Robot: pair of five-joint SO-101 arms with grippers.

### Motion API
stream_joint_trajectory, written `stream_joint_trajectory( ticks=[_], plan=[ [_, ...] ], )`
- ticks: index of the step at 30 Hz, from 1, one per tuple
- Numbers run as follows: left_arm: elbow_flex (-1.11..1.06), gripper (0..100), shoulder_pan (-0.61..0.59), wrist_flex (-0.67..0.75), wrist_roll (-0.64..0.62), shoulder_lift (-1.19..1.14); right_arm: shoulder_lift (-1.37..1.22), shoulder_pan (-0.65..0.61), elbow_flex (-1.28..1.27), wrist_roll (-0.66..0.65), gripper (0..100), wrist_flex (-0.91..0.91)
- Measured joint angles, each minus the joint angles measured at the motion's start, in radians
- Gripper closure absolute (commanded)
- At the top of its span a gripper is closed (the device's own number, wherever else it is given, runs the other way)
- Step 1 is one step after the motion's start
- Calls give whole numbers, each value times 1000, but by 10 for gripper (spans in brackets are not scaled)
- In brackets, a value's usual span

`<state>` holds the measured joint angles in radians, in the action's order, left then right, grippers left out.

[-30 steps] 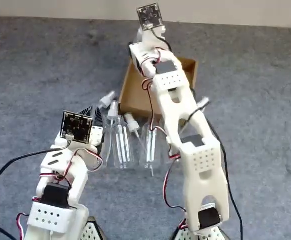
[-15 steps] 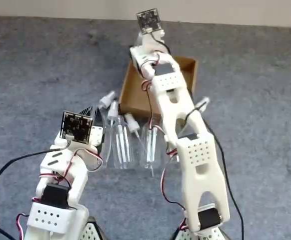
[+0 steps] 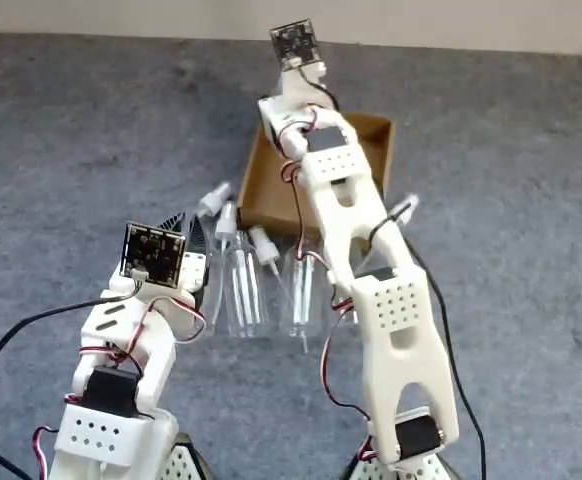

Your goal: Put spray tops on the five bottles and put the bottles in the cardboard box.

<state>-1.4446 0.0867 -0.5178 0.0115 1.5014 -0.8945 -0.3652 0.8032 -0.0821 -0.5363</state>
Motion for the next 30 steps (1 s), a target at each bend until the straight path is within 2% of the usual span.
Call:
stream_joint_trajectory(
  ticks=[4, 11, 24, 30],
  plan=[
    [0, 993, 0, 0, 0, 0, 0, 0, 0, 0, 833, 0],
    [0, 993, 0, 0, 0, 0, 0, -2, 9, 0, 734, -54],
    [0, 993, 0, 0, 2, 0, 0, -17, 84, 0, 728, -91],
    [0, 993, 0, 0, 2, 0, 0, -17, 285, 0, 731, -276]
  ],
)
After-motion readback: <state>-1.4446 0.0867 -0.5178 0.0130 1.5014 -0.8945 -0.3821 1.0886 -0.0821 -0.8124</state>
